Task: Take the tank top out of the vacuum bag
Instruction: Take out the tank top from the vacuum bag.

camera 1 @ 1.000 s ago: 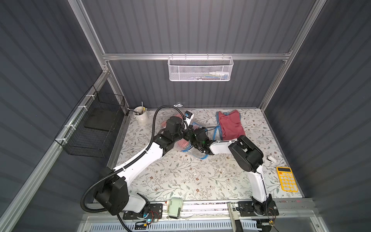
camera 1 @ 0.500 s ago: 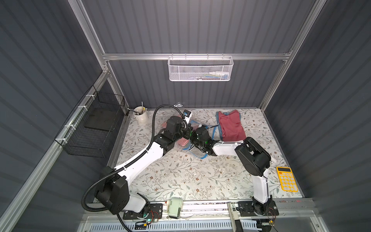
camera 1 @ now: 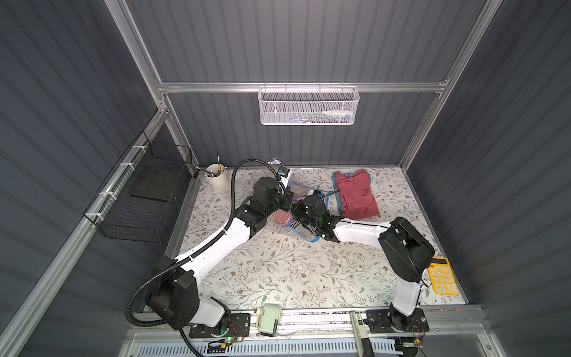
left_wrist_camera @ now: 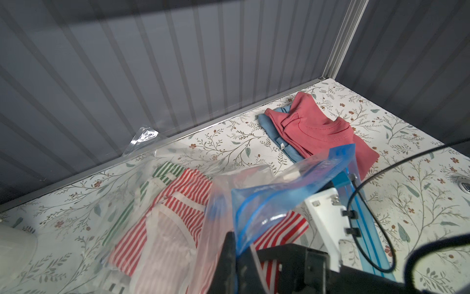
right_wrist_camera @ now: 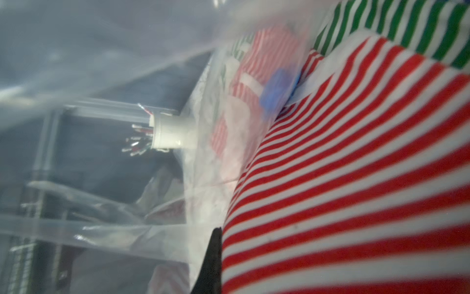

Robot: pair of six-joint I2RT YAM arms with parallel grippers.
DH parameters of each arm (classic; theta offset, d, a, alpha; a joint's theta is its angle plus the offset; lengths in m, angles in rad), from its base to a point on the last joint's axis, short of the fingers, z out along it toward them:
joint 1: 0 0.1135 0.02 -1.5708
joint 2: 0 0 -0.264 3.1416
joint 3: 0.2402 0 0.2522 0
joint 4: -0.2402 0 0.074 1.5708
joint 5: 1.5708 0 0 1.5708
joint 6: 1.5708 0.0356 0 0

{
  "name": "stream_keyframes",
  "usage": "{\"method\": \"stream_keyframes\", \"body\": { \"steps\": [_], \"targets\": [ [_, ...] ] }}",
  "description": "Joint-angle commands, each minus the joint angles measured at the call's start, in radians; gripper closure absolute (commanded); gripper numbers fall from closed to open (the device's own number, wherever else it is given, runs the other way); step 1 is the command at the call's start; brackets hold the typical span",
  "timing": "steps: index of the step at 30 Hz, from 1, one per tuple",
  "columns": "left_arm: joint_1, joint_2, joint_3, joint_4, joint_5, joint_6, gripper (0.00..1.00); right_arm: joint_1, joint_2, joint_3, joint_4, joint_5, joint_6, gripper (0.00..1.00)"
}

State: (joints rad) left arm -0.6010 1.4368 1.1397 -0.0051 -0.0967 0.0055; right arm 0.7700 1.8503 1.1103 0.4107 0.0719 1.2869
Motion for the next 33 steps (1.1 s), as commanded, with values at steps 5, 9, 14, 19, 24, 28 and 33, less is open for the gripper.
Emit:
{"method": "stream_keyframes", "body": {
  "steps": [5,9,14,19,24,28,33],
  "targets": [
    [0.007,0.008,0.021,-0.004,0.017,-0.009,1.0,0.006,-0.079,-0.026,-0.036,0.006,0.018,0.99],
    [0.007,0.012,0.025,-0.01,0.022,-0.01,1.0,0.005,-0.119,-0.06,-0.041,0.01,0.035,0.99],
    [0.007,0.002,0.025,-0.017,0.023,-0.009,1.0,0.008,-0.178,-0.097,-0.076,0.02,0.032,0.98],
    [0.007,0.006,0.026,-0.023,0.036,-0.01,1.0,0.014,-0.244,-0.113,-0.132,0.038,0.008,0.97],
    [0.006,0.01,0.033,-0.032,0.07,-0.011,1.0,0.014,-0.306,-0.178,-0.152,0.034,0.001,0.97],
    [0.005,0.025,0.036,-0.037,0.081,-0.013,1.0,0.014,-0.355,-0.257,-0.113,0.037,0.017,0.97],
    [0.004,0.04,0.039,-0.048,0.084,-0.004,1.0,0.014,-0.434,-0.359,-0.104,0.052,0.035,0.96]
  ]
}}
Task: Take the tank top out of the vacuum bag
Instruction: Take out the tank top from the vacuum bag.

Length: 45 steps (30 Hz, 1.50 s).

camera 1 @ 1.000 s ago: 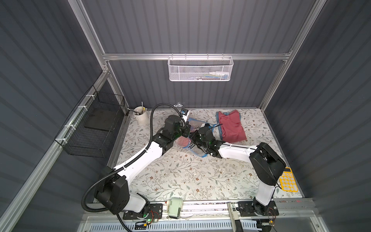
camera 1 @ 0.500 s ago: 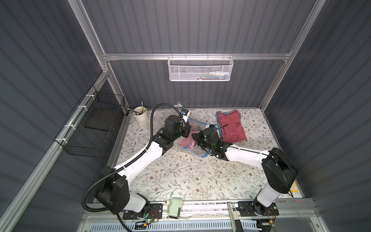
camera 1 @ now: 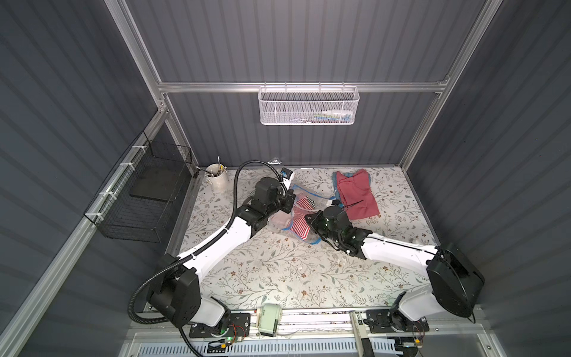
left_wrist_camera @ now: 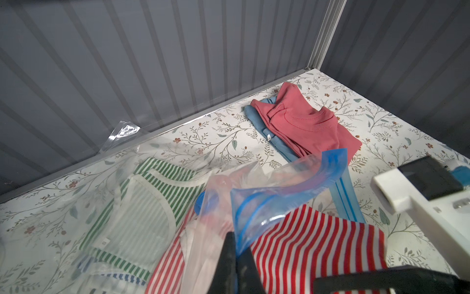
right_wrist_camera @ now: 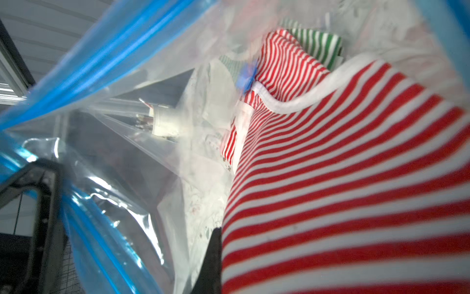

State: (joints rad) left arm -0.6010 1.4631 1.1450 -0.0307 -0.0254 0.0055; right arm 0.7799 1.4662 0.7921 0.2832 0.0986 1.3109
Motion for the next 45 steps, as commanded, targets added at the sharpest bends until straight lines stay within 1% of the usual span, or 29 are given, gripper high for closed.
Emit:
{"method": "stream_keyframes", "body": {
  "steps": [1,5,8,10,13,14,15,18,19,23,24,26,29,32,35,38,40,42,44,45],
  "targets": [
    [0.004,0.016,0.034,-0.024,0.012,-0.002,1.0,0.004,-0.069,-0.063,0.024,0.028,0.014,0.96],
    [0.004,0.024,0.037,-0.028,0.021,-0.004,1.0,0.005,-0.142,-0.15,0.009,0.042,0.036,0.95],
    [-0.003,0.038,0.034,-0.025,0.02,-0.01,1.0,0.005,-0.174,-0.226,0.038,0.054,0.064,0.95],
    [-0.013,0.056,0.036,-0.025,0.019,-0.015,1.0,0.005,-0.182,-0.26,0.047,0.065,0.074,0.93],
    [-0.025,0.069,0.045,-0.035,0.015,-0.015,1.0,0.005,-0.18,-0.31,0.108,0.077,0.07,0.91],
    [-0.026,0.066,0.043,-0.035,0.013,-0.015,1.0,0.005,-0.176,-0.32,0.132,0.078,0.064,0.88],
    [-0.026,0.06,0.041,-0.034,0.009,-0.015,1.0,0.005,-0.172,-0.329,0.148,0.079,0.061,0.83],
    [-0.026,0.043,0.033,-0.027,-0.001,-0.013,1.0,0.006,-0.161,-0.34,0.175,0.081,0.049,0.75],
    [-0.027,0.038,0.034,-0.027,-0.002,-0.013,1.0,0.006,-0.157,-0.339,0.172,0.083,0.051,0.71],
    [-0.028,0.034,0.034,-0.028,-0.002,-0.013,1.0,0.009,-0.132,-0.335,0.208,0.078,0.039,0.42],
    [-0.028,0.036,0.035,-0.029,-0.002,-0.013,1.0,0.013,-0.122,-0.334,0.217,0.081,0.033,0.37],
    [-0.028,0.034,0.036,-0.031,-0.002,-0.013,1.0,0.015,-0.106,-0.323,0.216,0.08,0.033,0.32],
    [-0.028,0.031,0.035,-0.031,-0.004,-0.013,1.0,0.015,-0.07,-0.303,0.207,0.068,0.045,0.32],
    [-0.028,0.029,0.033,-0.03,-0.004,-0.013,1.0,0.015,-0.024,-0.307,0.285,0.056,0.05,0.32],
    [-0.027,0.034,0.035,-0.031,-0.004,-0.012,1.0,0.015,0.016,-0.287,0.316,0.056,0.028,0.36],
    [-0.028,0.036,0.037,-0.032,-0.005,-0.012,1.0,0.013,0.038,-0.236,0.286,0.053,-0.002,0.4],
    [-0.028,0.037,0.035,-0.032,-0.005,-0.01,1.0,0.011,0.044,-0.217,0.274,0.052,-0.013,0.46],
    [-0.027,0.039,0.037,-0.032,-0.005,-0.01,1.0,0.006,0.049,-0.202,0.261,0.048,-0.016,0.57],
    [-0.028,0.04,0.037,-0.032,-0.005,-0.01,1.0,0.0,0.055,-0.199,0.261,0.037,-0.013,0.63],
    [-0.027,0.04,0.038,-0.032,-0.005,-0.01,1.0,-0.002,0.057,-0.201,0.265,0.035,-0.01,0.69]
  ]
}}
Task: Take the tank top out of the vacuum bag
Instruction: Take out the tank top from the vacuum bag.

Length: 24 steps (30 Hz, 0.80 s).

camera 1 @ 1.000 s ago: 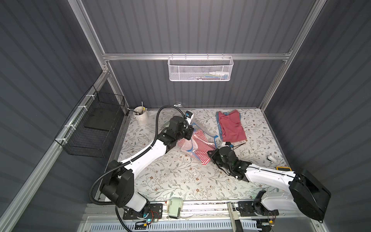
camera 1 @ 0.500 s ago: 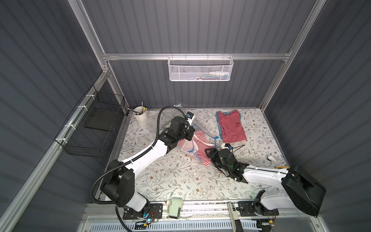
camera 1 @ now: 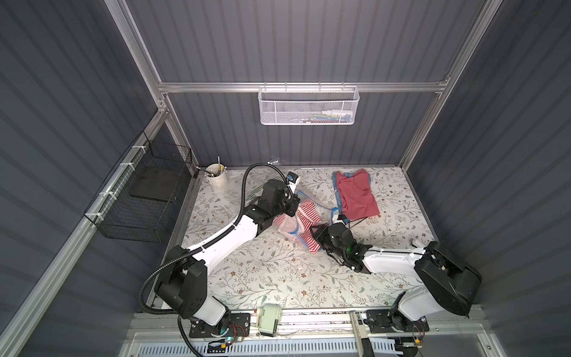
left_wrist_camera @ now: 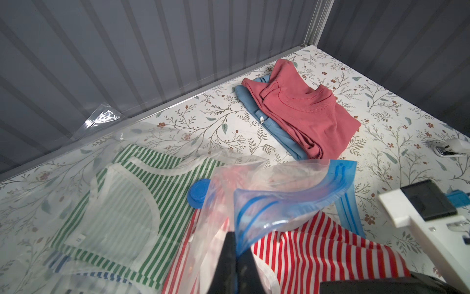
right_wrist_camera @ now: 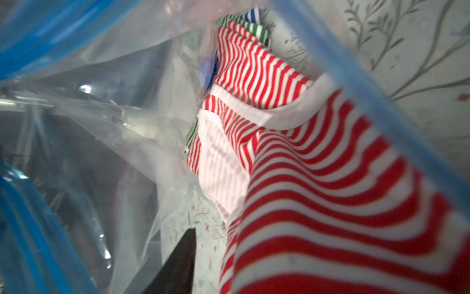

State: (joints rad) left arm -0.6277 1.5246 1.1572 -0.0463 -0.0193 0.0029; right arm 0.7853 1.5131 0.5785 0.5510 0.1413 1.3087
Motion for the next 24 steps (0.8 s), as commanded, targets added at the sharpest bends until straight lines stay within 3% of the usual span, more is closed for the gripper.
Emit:
{"method": "stream_keyframes", "body": {
  "steps": [1,5,12,24],
  "targets": [
    [-0.001,-0.021,0.024,-0.017,-0.013,-0.007,1.0,-0.009,0.011,0.011,-0.002,-0.01,-0.004,0.75],
    [0.0,-0.018,0.026,-0.017,-0.014,-0.006,1.0,-0.012,0.019,0.002,0.013,-0.027,0.009,1.0],
    [0.0,-0.023,0.024,-0.017,-0.016,-0.003,1.0,-0.015,-0.036,-0.003,0.002,-0.035,-0.002,1.0],
    [0.0,-0.026,0.021,-0.016,-0.027,0.001,1.0,-0.016,-0.267,-0.004,-0.224,0.01,-0.008,1.0]
  ]
}}
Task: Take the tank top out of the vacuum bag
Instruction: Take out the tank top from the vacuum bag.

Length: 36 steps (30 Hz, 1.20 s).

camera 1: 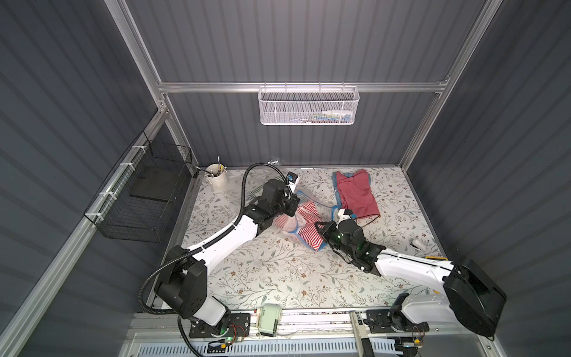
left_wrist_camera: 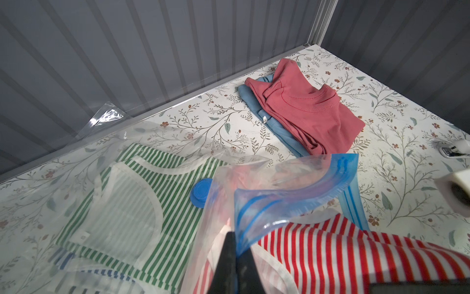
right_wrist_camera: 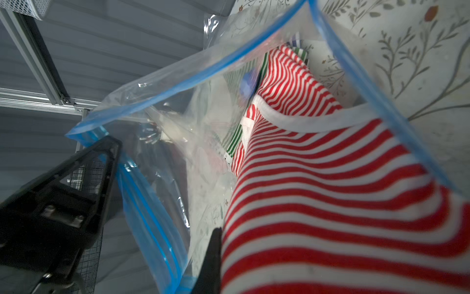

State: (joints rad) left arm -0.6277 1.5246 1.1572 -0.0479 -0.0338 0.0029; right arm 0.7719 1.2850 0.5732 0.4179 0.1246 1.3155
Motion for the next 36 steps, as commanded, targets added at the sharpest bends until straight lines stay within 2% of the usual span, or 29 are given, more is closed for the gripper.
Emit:
{"method": "stream_keyframes", "body": {
  "steps": [1,10,20,36],
  "targets": [
    [-0.001,-0.025,0.021,-0.015,-0.014,0.002,1.0,-0.003,-0.055,0.012,-0.121,0.029,-0.011,1.0],
    [-0.001,-0.029,0.022,-0.017,-0.015,0.003,1.0,-0.003,-0.16,0.078,-0.285,0.046,0.027,1.0],
    [-0.001,-0.031,0.021,-0.015,-0.014,0.002,1.0,-0.003,-0.281,0.139,-0.409,0.076,-0.016,1.0],
    [-0.001,-0.039,0.021,-0.015,-0.012,0.002,1.0,-0.003,-0.374,0.248,-0.571,0.127,-0.083,1.0]
  ]
}}
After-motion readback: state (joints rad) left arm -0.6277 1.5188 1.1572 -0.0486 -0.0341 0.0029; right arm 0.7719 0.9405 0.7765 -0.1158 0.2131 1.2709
